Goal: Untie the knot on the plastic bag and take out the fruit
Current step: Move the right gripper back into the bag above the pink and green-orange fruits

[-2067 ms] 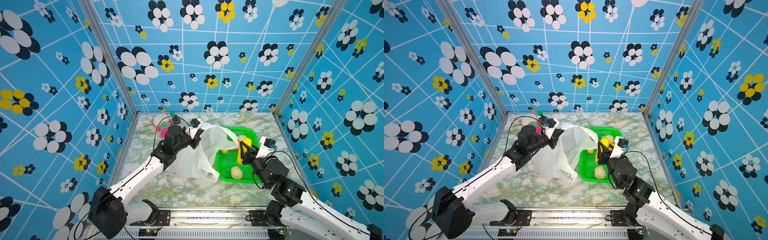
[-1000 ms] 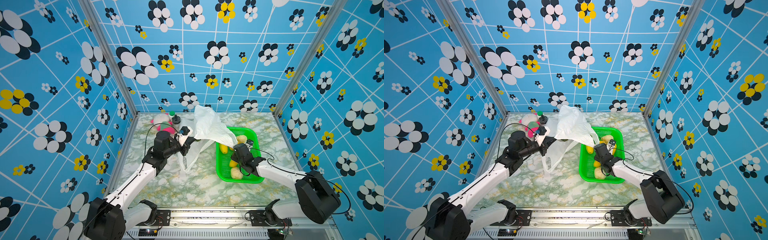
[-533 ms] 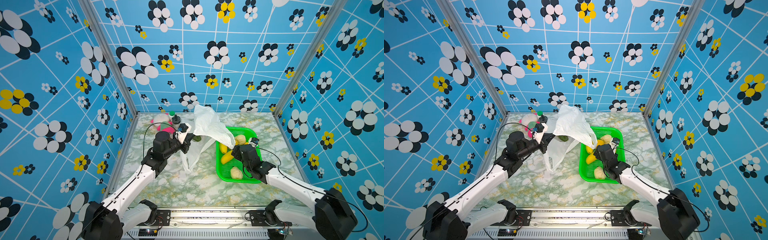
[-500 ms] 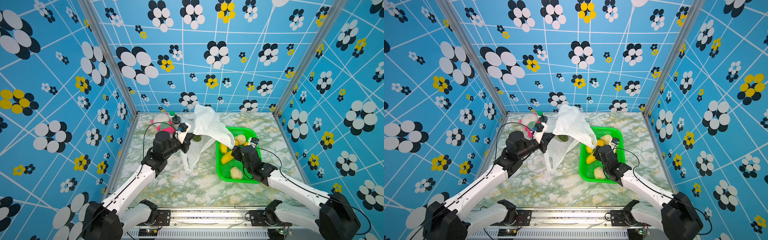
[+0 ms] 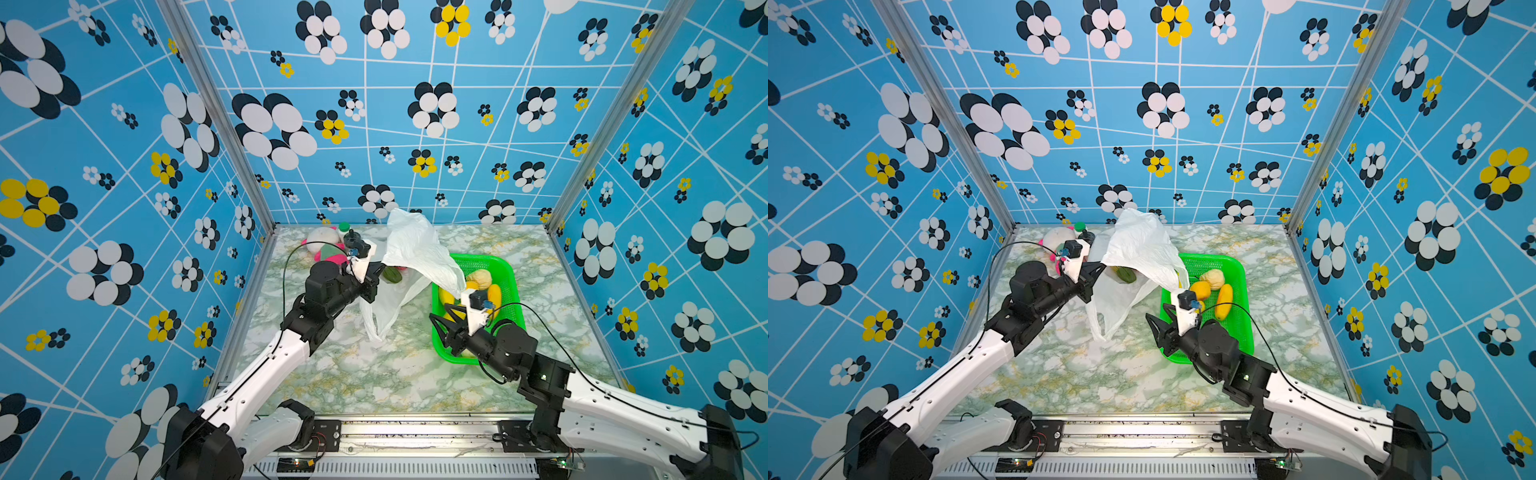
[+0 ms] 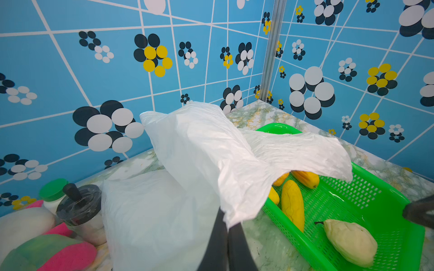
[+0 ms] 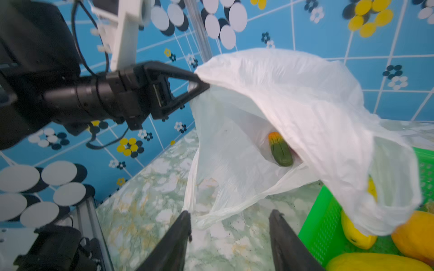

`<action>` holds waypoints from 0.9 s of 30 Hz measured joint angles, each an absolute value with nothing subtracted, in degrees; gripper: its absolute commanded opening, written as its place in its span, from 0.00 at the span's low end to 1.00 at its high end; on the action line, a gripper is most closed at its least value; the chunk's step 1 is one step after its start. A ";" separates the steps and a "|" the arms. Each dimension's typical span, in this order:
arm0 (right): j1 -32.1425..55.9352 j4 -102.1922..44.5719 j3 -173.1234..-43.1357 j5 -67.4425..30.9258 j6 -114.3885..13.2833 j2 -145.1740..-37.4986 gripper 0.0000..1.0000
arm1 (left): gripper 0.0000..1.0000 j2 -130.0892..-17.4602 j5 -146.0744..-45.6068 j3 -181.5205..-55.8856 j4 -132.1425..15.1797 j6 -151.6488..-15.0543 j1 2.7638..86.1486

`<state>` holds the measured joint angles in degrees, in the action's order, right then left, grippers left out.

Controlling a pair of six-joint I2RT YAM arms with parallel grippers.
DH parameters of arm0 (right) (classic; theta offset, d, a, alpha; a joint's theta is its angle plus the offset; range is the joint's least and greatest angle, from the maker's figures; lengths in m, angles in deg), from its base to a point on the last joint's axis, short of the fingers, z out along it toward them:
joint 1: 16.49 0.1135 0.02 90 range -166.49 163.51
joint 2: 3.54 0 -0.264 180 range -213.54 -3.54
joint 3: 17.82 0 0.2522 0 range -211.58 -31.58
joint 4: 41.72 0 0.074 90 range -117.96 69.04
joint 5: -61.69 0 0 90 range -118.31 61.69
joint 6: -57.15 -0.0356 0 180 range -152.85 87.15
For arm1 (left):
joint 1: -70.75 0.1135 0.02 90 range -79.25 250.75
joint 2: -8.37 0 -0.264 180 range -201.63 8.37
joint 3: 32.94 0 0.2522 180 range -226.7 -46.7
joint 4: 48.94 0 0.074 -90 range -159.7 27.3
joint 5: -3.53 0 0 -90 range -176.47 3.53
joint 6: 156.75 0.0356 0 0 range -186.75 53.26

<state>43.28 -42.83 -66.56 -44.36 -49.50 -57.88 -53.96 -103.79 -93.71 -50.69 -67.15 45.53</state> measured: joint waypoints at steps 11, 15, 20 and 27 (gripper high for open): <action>41.38 -37.06 -91.91 -49.70 -48.25 -95.08 0.28 | 0.00 -54.20 -102.89 -95.15 -52.59 -68.53 44.83; 38.23 -36.17 -96.83 -49.89 -48.95 -103.35 0.26 | 0.00 -54.68 -101.56 -97.40 -53.82 -69.79 44.77; 34.30 -35.88 -101.57 -49.83 -50.04 -111.10 0.25 | 0.00 -55.27 -100.71 -98.84 -54.93 -70.67 44.79; 32.96 -35.77 -107.67 -49.65 -50.46 -119.80 0.24 | 0.00 -57.08 -100.51 -99.83 -55.74 -71.54 44.79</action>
<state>32.96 -35.77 -107.67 -49.65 -50.46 -119.80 -57.08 -100.51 -99.83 -55.74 -71.54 44.79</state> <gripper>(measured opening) 0.241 0.042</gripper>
